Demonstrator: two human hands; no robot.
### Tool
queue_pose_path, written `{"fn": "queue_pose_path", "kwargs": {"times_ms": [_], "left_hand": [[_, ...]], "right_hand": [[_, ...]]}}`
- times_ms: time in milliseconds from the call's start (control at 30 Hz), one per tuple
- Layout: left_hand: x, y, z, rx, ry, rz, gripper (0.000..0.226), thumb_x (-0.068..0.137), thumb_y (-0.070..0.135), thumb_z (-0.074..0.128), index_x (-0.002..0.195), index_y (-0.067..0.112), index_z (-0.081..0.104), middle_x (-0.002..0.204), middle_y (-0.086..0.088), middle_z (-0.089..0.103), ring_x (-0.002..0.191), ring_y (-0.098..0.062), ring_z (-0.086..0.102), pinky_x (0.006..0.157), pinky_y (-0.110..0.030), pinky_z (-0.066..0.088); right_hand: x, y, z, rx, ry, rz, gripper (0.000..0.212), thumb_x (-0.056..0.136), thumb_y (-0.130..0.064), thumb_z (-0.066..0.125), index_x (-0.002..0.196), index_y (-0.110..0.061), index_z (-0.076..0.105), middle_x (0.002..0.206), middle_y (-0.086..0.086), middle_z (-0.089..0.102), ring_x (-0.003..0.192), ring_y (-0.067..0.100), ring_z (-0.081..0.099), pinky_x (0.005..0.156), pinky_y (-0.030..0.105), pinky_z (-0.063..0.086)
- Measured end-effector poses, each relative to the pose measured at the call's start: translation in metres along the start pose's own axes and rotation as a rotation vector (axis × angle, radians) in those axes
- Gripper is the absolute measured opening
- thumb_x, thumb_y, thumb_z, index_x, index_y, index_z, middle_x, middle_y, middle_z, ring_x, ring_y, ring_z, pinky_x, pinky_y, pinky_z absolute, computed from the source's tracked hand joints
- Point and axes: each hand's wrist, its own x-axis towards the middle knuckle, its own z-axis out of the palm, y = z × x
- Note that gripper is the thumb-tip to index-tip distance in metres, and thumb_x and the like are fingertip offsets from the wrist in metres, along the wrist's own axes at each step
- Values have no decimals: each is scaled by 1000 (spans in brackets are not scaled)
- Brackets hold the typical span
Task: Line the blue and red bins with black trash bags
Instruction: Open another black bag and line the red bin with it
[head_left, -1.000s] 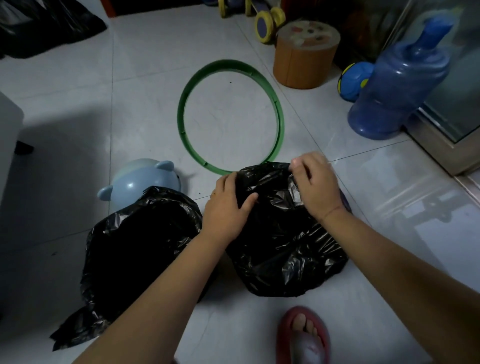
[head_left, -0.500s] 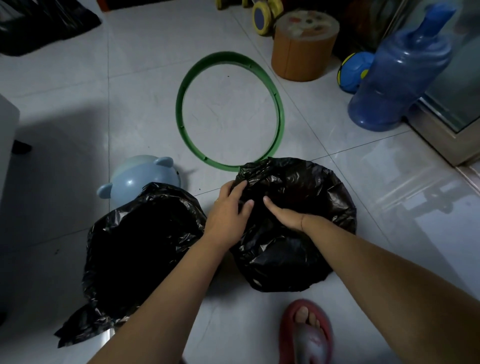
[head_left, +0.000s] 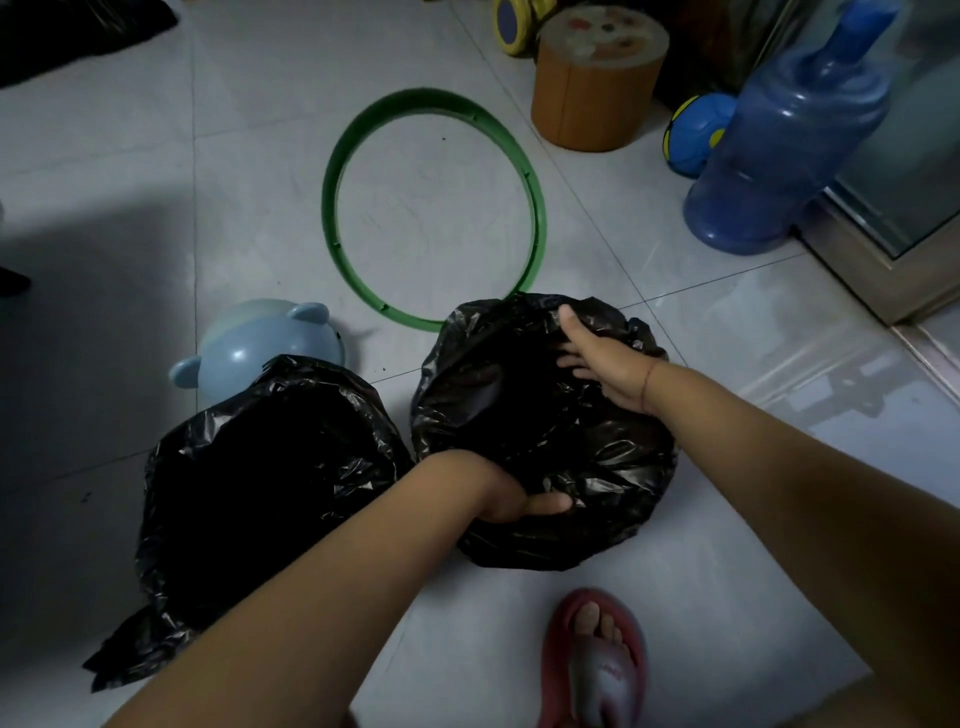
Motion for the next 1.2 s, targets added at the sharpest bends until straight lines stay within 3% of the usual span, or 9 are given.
{"fn": "queue_pose_path", "kwargs": {"times_ms": [167, 367, 433, 533, 700, 900, 1000, 1100, 1200], "left_hand": [[-5, -13, -13, -58, 88, -51, 95, 75, 83, 27, 150, 24, 22, 157, -8, 26, 143, -26, 25, 117, -40, 18], [1, -2, -43, -907, 528, 102, 80, 81, 78, 16, 104, 25, 72, 112, -5, 70, 109, -17, 62, 91, -29, 40], [6, 3, -42, -1249, 473, 131, 77, 81, 79, 16, 95, 31, 74, 106, 2, 73, 103, -12, 66, 93, -32, 46], [15, -5, -37, -1520, 480, 63, 82, 81, 79, 21, 124, 23, 61, 127, -5, 63, 118, -21, 58, 102, -38, 43], [15, -2, -41, -1382, 507, 66, 86, 78, 82, 18, 136, 27, 49, 140, -2, 53, 125, -19, 50, 109, -40, 36], [7, 4, -55, -1212, 611, 89, 79, 85, 75, 19, 140, 24, 45, 143, -2, 49, 133, -18, 43, 113, -42, 30], [-7, -5, -74, -1241, 817, 117, 66, 89, 68, 22, 107, 21, 66, 104, 2, 70, 98, -13, 65, 93, -36, 48], [-17, -34, -105, -1426, 1180, 74, 57, 95, 57, 26, 84, 19, 68, 68, 2, 63, 65, -13, 60, 67, -30, 47], [-11, -65, -131, -1568, 1257, -130, 58, 94, 57, 28, 126, 16, 54, 133, -10, 53, 122, -26, 50, 99, -40, 39]], "right_hand": [[-7, 3, 9, -97, -46, -40, 99, 65, -86, 22, 138, -25, 45, 150, 2, 38, 138, 19, 33, 109, 31, 20], [-26, 7, 23, -38, -60, -174, 66, 68, -84, 20, 90, -44, 69, 119, -8, 64, 117, 12, 54, 110, 43, 34], [-29, 14, 29, 27, -108, -107, 67, 73, -84, 21, 108, -48, 65, 119, -12, 64, 114, 12, 56, 105, 44, 38], [-32, 35, 27, -12, -192, 125, 84, 78, -80, 15, 145, -31, 31, 148, 3, 41, 115, 23, 52, 95, 37, 41], [-33, 48, 23, -138, -200, 245, 90, 78, -79, 24, 148, -23, 25, 157, 2, 23, 144, 24, 20, 118, 46, 11], [-33, 30, 18, -72, -174, 57, 73, 86, -70, 27, 142, -25, 39, 147, -4, 41, 134, 15, 38, 110, 29, 28], [-33, -1, 1, -80, -200, -13, 72, 84, -69, 30, 137, -24, 45, 136, -7, 49, 124, 12, 45, 101, 27, 36], [-30, -38, -33, -30, -236, -128, 70, 75, -68, 46, 115, -14, 61, 114, 6, 69, 104, 16, 66, 85, 28, 54], [-12, -73, -65, 290, 96, -249, 46, 91, -51, 47, 91, -8, 64, 77, 8, 71, 67, 15, 65, 55, 21, 50]]}}
